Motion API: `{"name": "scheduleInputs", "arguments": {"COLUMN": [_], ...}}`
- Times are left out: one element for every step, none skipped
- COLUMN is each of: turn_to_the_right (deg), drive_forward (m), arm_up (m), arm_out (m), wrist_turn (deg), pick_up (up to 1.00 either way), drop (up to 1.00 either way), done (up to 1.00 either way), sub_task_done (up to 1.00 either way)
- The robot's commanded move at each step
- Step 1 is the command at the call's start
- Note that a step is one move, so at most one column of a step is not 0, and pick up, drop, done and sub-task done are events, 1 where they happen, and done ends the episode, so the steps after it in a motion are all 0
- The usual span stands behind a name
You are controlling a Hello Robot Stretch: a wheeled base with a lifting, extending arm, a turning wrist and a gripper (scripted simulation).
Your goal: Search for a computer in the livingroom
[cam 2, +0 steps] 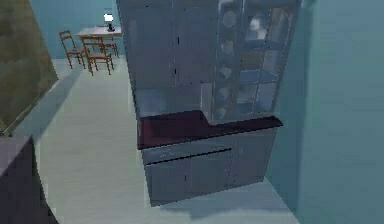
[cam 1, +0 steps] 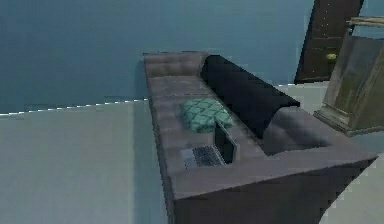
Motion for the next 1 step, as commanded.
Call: {"name": "scheduleInputs", "arguments": {"turn_to_the_right": [12.0], "drive_forward": [0.0], "arm_up": [0.0], "arm_out": [0.0], "wrist_turn": [0.0], "pick_up": [0.0], "drop": [0.0], "done": [0.0], "sub_task_done": [0.0]}}
